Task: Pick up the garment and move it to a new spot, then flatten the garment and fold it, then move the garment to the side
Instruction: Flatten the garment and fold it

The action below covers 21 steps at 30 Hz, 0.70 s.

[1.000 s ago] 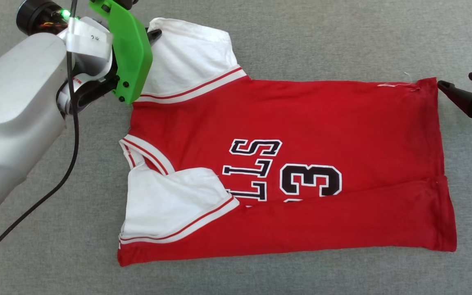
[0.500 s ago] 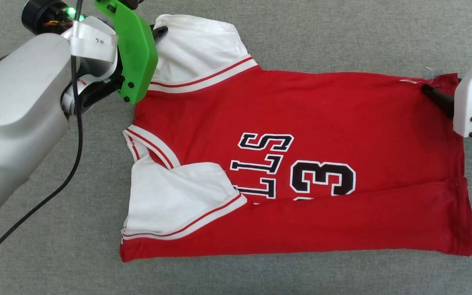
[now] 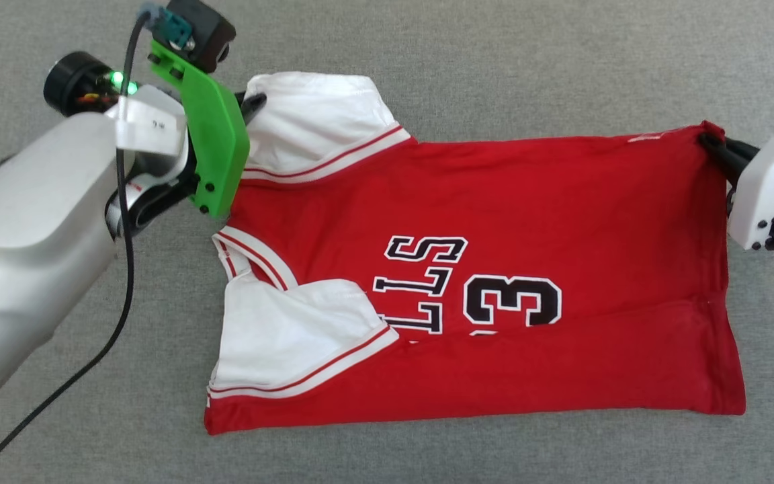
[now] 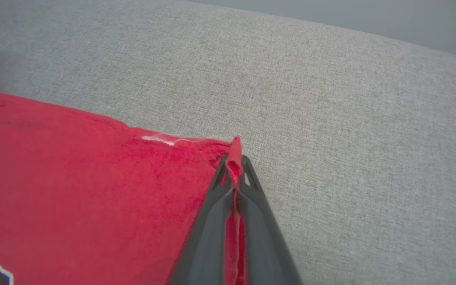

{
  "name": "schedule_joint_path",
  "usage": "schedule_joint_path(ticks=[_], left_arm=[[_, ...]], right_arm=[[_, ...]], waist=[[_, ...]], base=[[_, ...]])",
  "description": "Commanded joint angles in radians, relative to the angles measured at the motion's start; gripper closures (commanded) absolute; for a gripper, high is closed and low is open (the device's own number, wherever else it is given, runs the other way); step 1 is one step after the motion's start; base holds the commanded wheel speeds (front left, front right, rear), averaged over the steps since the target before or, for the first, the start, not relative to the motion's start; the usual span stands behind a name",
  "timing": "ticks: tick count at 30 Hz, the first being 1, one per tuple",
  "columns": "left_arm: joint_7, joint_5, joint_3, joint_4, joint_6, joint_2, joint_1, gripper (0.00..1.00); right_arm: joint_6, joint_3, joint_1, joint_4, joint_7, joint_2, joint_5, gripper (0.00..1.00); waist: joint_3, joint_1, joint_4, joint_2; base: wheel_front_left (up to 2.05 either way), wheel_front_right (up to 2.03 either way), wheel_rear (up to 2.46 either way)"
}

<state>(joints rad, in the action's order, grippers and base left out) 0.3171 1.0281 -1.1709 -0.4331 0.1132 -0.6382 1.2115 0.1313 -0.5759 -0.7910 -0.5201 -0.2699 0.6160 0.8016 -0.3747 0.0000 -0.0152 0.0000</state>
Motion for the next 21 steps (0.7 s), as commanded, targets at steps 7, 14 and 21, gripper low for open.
schedule_joint_path(ticks=[7, 14, 21], left_arm=[[-0.071, 0.005, -0.032, 0.1, -0.068, -0.067, -0.185, 1.0], [-0.122, 0.024, -0.056, 0.226, -0.15, -0.12, -0.362, 1.0], [-0.14, 0.042, -0.077, 0.327, -0.219, -0.171, -0.52, 1.0]], right_arm=[[-0.001, -0.035, 0.158, 0.058, 0.103, 0.052, 0.024, 1.0], [-0.001, -0.029, 0.313, 0.117, 0.154, 0.075, 0.039, 1.0], [-0.001, 0.005, 0.465, 0.183, 0.175, 0.082, 0.036, 1.0]], waist=[[0.149, 0.0, 0.008, 0.0], [0.213, 0.0, 0.021, 0.0], [0.233, 0.0, 0.022, 0.0]], base=[[0.0, 0.0, 0.0], [0.0, 0.0, 0.0], [0.0, 0.0, 0.0]])
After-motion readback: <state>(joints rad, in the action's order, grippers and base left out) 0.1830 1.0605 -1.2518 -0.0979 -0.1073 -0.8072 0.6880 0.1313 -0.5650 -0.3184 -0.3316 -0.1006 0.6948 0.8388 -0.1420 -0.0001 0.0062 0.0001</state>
